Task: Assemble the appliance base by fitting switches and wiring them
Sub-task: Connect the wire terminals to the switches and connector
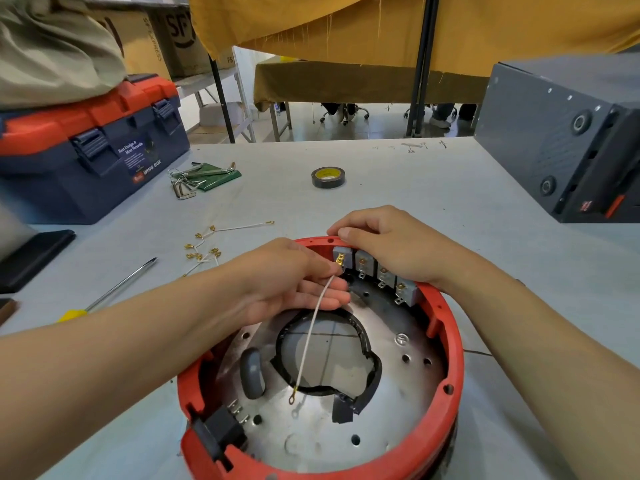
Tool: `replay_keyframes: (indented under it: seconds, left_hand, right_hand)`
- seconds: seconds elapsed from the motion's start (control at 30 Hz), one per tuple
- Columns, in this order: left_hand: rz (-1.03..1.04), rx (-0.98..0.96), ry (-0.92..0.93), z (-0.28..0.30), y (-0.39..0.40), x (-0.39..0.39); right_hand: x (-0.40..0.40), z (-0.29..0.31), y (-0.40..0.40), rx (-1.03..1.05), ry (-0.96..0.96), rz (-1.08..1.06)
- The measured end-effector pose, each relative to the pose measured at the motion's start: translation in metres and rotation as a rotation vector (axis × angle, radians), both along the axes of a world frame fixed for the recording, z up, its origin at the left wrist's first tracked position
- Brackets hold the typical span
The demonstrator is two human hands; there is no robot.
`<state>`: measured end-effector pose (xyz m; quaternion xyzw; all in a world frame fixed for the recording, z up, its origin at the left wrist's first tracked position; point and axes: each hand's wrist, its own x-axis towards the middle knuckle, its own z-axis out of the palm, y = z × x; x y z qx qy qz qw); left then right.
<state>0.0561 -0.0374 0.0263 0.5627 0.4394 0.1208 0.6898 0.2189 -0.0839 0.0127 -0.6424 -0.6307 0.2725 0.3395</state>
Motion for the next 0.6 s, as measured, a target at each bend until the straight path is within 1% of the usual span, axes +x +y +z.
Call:
replay_keyframes:
  seconds: [0.33, 0.6]
  left_hand:
    - [-0.017, -0.001, -0.011, -0.0003, -0.0003, -0.0011]
    - [0.006, 0.006, -0.039, 0.0001, -0.0025, 0.0004]
  right_hand:
    - [0.0003, -0.0007, -0.0001, 0.002, -0.007, 0.001]
    - [-0.0013, 0.0010, -0.0015, 0.000, -0.017, 0.010]
